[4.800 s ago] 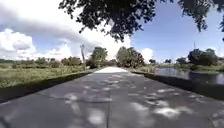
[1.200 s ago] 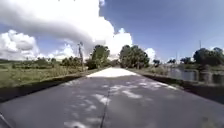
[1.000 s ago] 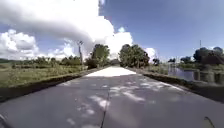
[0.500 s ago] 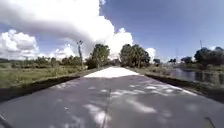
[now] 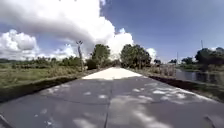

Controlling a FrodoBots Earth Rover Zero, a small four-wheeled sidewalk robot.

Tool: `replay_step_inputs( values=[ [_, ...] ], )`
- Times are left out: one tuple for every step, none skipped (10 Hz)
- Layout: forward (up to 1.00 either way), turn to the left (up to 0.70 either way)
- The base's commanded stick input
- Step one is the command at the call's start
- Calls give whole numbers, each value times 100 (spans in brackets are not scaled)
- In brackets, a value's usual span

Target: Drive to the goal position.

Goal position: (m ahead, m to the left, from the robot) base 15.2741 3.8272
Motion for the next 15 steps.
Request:
replay_step_inputs(
  values=[
    [70, 0],
    [70, 0],
    [70, 0],
    [70, 0],
    [70, 0],
    [70, 0],
    [70, 0],
    [70, 0],
    [70, 0],
    [70, 0],
    [70, 0],
    [70, 0],
    [70, 0],
    [70, 0],
    [70, 0]
  ],
)
